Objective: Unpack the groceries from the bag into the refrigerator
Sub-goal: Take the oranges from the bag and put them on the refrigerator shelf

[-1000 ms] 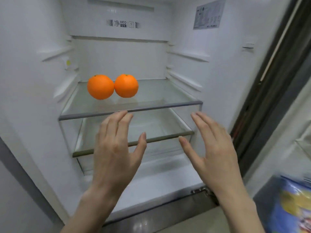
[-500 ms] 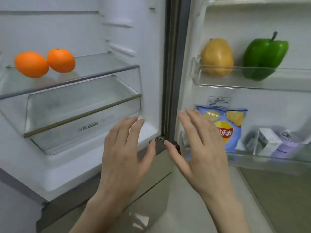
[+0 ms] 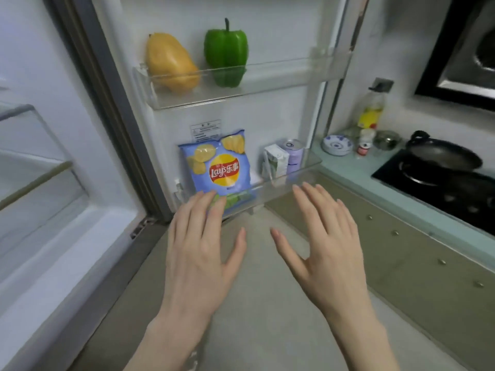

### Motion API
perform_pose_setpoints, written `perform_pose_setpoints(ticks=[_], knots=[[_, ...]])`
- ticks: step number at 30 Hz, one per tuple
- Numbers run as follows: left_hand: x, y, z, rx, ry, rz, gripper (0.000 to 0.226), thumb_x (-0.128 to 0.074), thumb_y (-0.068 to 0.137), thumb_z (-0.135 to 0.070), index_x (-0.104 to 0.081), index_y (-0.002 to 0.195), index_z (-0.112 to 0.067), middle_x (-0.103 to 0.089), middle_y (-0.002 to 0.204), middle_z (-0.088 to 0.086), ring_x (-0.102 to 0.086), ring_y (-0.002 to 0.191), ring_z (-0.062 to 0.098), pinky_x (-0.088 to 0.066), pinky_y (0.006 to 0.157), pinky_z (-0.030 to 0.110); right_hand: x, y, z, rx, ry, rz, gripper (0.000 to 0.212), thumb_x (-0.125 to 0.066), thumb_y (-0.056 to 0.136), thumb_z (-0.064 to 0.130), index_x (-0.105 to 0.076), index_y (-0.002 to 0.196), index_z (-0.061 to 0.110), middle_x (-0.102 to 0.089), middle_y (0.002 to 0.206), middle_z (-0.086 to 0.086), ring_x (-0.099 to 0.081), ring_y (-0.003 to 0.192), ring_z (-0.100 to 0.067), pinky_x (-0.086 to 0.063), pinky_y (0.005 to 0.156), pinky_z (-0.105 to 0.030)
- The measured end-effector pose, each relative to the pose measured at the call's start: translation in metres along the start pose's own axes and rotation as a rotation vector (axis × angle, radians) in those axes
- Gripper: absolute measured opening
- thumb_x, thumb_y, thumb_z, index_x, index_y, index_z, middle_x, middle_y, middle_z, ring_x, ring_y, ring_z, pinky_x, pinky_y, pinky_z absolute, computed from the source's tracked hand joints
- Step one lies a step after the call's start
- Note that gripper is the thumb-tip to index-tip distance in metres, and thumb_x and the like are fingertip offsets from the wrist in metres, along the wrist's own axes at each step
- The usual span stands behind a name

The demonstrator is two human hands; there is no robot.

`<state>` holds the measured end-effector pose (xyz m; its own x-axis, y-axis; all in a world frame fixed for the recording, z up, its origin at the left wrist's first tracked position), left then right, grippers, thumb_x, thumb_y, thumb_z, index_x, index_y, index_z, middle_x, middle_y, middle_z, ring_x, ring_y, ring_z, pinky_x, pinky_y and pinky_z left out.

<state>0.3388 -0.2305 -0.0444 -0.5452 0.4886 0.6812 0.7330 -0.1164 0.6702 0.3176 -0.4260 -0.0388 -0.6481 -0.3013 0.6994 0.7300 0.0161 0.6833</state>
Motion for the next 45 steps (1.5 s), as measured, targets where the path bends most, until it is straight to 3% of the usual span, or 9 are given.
perform_pose_setpoints(ticks=[7,19,35,45], knots=[[-0.033,-0.010,-0.082,-0.214,-0.229,0.114,0.052,-0.060,0.097,-0.038,-0.059,0.138,-0.006,-0.057,0.144,0.012,-0.051,0.138,0.034,-0.042,0.113,0.051,0.066,-0.071,-0.051,-0.278,-0.226,-0.034,0.068,-0.058,0.099,0.053,-0.047,0.154,0.014,-0.047,0.158,-0.004,-0.038,0.153,-0.023,-0.028,0.125,-0.047],[-0.071,-0.070,-0.288,-0.529,-0.575,0.315,0.052,-0.057,0.099,-0.040,-0.057,0.139,-0.006,-0.056,0.145,0.011,-0.047,0.142,0.031,-0.040,0.113,0.050,0.232,-0.211,-0.124,-0.673,-0.619,-0.105,0.067,-0.054,0.099,0.056,-0.050,0.151,0.013,-0.051,0.156,-0.005,-0.042,0.150,-0.025,-0.028,0.125,-0.047],[-0.053,-0.210,-0.512,-0.805,-0.850,0.405,0.045,-0.062,0.099,-0.033,-0.061,0.136,-0.007,-0.058,0.143,0.008,-0.046,0.144,0.027,-0.040,0.113,0.052,0.401,-0.396,-0.193,-0.960,-0.763,-0.250,0.065,-0.052,0.100,0.054,-0.049,0.152,0.014,-0.051,0.155,-0.004,-0.045,0.147,-0.024,-0.031,0.123,-0.048],[-0.079,-0.275,-0.596,-0.926,-0.885,0.523,0.046,-0.057,0.100,-0.036,-0.061,0.137,-0.009,-0.059,0.141,0.005,-0.046,0.143,0.024,-0.039,0.115,0.050,0.449,-0.482,-0.232,-1.100,-0.768,-0.325,0.063,-0.054,0.099,0.049,-0.052,0.149,0.012,-0.054,0.152,-0.005,-0.046,0.146,-0.025,-0.035,0.120,-0.050]])
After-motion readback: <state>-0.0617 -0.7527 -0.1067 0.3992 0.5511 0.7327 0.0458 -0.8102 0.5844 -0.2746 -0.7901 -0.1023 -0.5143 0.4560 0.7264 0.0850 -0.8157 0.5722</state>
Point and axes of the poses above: each hand's wrist, its own y-axis towards the middle knuckle, its own x-axis out of the back of the hand, z = x × y, the point moved 4 cm from there along y, towards the middle knuckle
